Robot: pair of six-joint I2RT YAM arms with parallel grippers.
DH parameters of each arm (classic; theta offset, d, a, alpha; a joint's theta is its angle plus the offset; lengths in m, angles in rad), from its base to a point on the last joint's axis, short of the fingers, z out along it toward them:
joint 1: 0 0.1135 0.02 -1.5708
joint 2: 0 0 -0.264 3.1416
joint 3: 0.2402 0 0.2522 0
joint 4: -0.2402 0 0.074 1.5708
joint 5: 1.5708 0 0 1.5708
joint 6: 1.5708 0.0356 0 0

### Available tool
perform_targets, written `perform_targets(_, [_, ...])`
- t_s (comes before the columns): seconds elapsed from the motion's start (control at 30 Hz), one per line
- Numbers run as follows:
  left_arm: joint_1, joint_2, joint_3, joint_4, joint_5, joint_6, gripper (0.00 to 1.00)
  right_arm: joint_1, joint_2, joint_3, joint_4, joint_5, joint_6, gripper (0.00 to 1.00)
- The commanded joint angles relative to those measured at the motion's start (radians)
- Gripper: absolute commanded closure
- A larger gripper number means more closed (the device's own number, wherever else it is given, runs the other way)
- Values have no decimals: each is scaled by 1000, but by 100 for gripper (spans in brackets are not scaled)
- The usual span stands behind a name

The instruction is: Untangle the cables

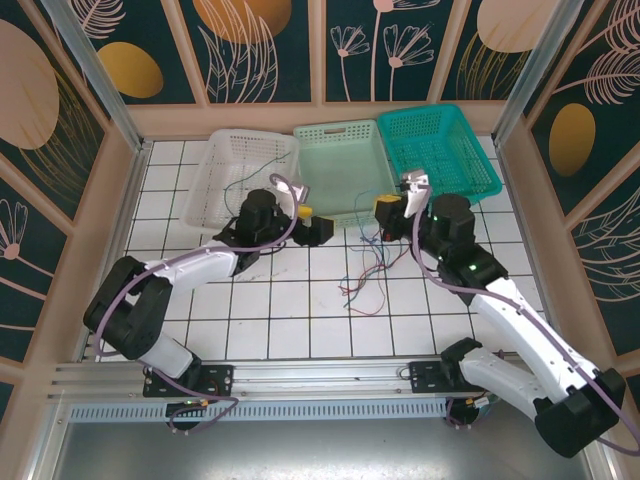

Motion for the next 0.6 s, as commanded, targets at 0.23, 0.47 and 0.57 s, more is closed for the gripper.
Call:
perform_targets(0.23, [-10, 69, 115, 91, 162, 73, 12, 11, 40, -11, 83, -98, 24, 100])
perform_targets(0.47, [-10, -4, 64, 130, 160, 47, 13, 11, 32, -8, 86, -81, 16, 100])
perform_targets(0.57, [-10, -42, 25, 130, 161, 35, 13, 11, 36, -4, 76, -80, 12, 100])
